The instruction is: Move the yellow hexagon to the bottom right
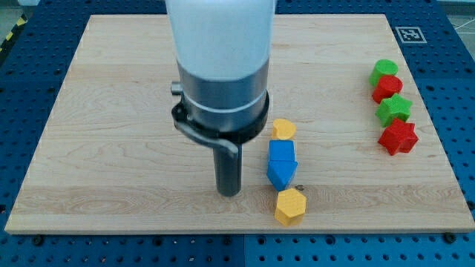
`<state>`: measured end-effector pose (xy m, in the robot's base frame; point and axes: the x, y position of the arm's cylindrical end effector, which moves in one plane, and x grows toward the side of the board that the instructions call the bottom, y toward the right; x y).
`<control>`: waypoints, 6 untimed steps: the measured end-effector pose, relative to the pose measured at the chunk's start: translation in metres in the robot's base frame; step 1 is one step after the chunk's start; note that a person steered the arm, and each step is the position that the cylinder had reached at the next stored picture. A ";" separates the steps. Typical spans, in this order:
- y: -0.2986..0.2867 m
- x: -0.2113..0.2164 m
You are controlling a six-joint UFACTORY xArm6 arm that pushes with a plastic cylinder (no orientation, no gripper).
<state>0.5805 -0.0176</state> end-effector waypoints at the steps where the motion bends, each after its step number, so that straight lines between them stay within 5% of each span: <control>1: 0.006 0.006; 2: 0.034 0.038; 4: 0.035 0.038; 6: 0.098 0.038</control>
<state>0.6188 0.0809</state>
